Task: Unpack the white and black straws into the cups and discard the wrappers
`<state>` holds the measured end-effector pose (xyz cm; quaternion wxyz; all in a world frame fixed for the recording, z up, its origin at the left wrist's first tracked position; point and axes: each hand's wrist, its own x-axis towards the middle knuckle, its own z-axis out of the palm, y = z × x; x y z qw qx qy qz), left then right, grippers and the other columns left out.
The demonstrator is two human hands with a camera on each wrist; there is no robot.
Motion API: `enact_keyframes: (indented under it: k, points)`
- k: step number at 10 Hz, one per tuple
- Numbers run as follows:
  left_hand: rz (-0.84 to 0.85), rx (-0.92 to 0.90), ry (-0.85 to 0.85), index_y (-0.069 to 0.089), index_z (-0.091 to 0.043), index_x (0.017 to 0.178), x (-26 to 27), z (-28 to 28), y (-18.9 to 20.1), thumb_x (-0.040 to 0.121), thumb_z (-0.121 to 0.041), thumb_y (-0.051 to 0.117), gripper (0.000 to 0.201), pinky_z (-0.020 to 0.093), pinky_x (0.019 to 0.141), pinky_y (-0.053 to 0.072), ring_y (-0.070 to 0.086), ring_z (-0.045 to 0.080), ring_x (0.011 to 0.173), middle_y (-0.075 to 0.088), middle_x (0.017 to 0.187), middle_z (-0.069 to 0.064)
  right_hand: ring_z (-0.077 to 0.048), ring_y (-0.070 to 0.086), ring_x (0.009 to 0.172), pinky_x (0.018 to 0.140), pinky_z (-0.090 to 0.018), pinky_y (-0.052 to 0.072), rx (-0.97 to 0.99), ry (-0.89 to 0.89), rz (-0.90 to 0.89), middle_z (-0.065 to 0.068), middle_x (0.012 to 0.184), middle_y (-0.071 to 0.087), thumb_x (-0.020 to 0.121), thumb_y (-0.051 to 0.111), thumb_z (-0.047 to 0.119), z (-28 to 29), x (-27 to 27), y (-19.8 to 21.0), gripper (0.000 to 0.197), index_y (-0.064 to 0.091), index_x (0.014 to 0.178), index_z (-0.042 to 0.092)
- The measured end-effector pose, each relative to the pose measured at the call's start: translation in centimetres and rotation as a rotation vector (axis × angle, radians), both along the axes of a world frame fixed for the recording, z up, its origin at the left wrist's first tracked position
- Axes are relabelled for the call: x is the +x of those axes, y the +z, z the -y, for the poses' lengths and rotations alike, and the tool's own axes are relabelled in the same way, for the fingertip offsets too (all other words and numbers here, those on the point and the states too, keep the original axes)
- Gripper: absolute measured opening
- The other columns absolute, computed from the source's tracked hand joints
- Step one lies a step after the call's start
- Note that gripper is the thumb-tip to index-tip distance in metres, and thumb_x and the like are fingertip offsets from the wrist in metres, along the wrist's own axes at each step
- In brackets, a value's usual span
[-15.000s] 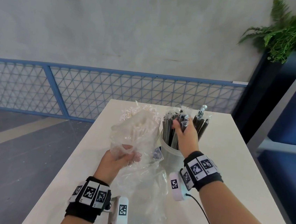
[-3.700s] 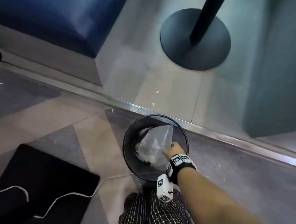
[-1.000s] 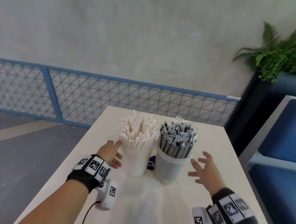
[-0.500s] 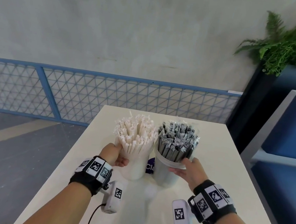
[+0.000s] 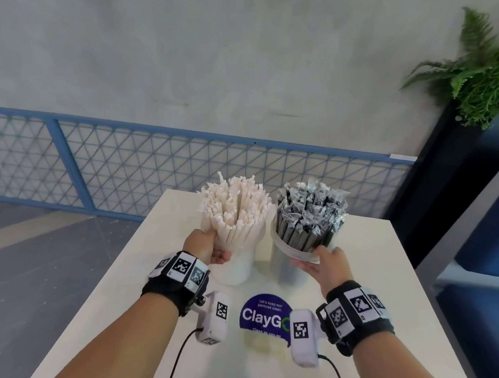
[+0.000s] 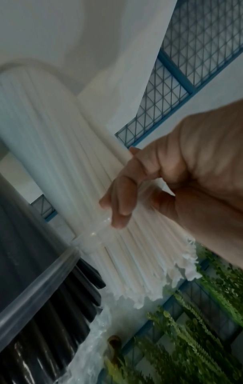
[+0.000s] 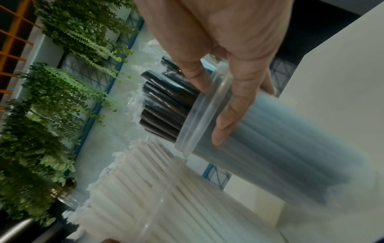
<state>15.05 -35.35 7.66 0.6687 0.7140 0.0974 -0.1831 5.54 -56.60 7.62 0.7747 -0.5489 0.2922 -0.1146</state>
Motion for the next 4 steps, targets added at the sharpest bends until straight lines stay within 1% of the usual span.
enact_keyframes:
  k: [1,2,3,4]
  points:
    - [0.012,-0.008,0.021,0.053,0.006,0.077,1.6,0.9,-0.6,0.1,-0.022,0.034,0.04,0.019,0.032,0.044,0.057,0.015,0.031,0.06,0.037,0.009,-0.045,0.062,0.098,0.052,-0.029,0.058,0.056,-0.032,-0.056,-0.025,0.101,0.053,0.095,0.037,-0.002,0.8,2.0,-0.2,0.013,0.038,0.107,0.003]
    - [0.01,-0.023,0.021,0.053,0.004,0.072,2.7,1.4,-1.7,0.1,-0.021,0.034,0.042,0.019,0.032,0.045,0.056,0.015,0.03,0.059,0.037,0.009,-0.044,0.057,0.111,0.053,-0.03,0.058,0.094,-0.051,-0.106,-0.02,0.089,0.054,0.096,0.04,0.004,1.1,2.9,-0.2,0.007,0.044,0.09,0.005]
    - [-0.023,-0.014,-0.005,0.054,0.007,0.072,3.1,1.5,-2.0,0.1,-0.023,0.034,0.045,0.019,0.032,0.045,0.056,0.015,0.03,0.06,0.037,0.009,-0.044,0.062,0.099,0.064,-0.037,0.059,0.088,-0.042,-0.102,-0.031,0.111,0.054,0.095,0.038,0.002,1.2,2.9,0.1,0.006,0.041,0.099,0.005]
    - [-0.046,-0.039,-0.02,0.055,0.014,0.091,3.2,1.3,-2.3,0.099,-0.03,0.036,0.049,0.019,0.034,0.046,0.057,0.015,0.032,0.061,0.04,0.009,-0.039,0.065,0.077,0.078,-0.047,0.052,0.069,-0.041,-0.077,-0.027,0.117,0.05,0.093,0.038,0.003,1.5,2.6,-0.4,0.026,0.034,0.118,0.008]
